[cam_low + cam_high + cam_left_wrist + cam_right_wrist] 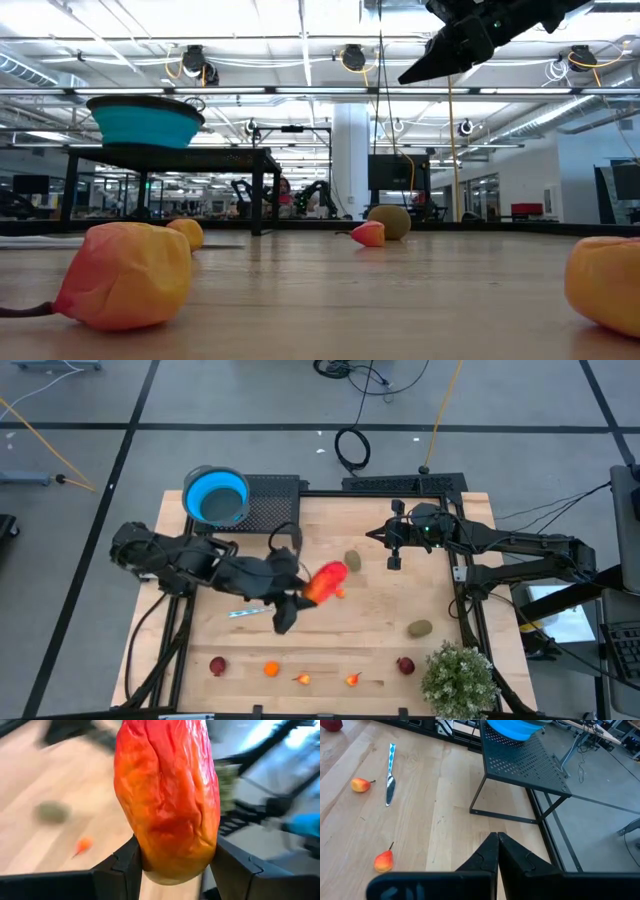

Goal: Pick & Place Fruit
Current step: Put the mango into the blue strainer bowl on the shelf

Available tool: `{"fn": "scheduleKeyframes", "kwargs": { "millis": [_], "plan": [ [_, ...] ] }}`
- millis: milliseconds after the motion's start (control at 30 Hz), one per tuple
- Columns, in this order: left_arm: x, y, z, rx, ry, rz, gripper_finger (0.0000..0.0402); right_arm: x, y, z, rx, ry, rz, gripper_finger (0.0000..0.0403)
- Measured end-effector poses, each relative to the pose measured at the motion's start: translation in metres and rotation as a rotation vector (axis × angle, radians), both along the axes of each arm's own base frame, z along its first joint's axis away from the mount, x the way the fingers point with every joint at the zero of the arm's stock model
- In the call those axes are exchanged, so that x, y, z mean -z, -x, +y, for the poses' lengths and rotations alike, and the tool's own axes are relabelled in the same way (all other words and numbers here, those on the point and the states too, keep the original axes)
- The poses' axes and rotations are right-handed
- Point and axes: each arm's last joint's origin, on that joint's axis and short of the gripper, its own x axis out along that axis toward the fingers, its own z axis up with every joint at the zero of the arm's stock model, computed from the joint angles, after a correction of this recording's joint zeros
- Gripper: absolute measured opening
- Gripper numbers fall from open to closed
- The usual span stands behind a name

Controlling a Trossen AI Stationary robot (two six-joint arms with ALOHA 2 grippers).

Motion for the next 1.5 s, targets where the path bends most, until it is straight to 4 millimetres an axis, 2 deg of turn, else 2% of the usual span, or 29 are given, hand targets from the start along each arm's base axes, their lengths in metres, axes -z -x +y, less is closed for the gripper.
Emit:
{"fn": "scheduleKeyframes", "kwargs": {
  "millis": [233, 433, 600, 967, 1267, 1500],
  "plan": [
    [0.022, 0.018, 0.029, -0.330, -0.070, 0.274, 0.0184, 0.000, 0.000, 0.000, 0.000, -0.001, 0.000, 0.0000],
    [0.032, 0.036, 0.057, -0.597, -0.159, 0.438, 0.0184, 0.000, 0.000, 0.000, 0.000, -0.001, 0.000, 0.0000],
    [0.031, 0.034, 0.083, -0.669, -0.225, 0.433, 0.0184, 0.000, 0.000, 0.000, 0.000, -0.001, 0.000, 0.0000],
    [0.028, 0.043, 0.164, -0.846, -0.321, 0.534, 0.0184, 0.000, 0.000, 0.000, 0.000, -0.001, 0.001, 0.0000],
    [0.029, 0.066, 0.227, -0.909, -0.317, 0.675, 0.0184, 0.000, 0.000, 0.000, 0.000, -0.001, 0.001, 0.0000],
    [0.025, 0.093, 0.259, -0.958, -0.298, 0.736, 0.0184, 0.000, 0.000, 0.000, 0.000, -0.001, 0.001, 0.0000]
  ]
}}
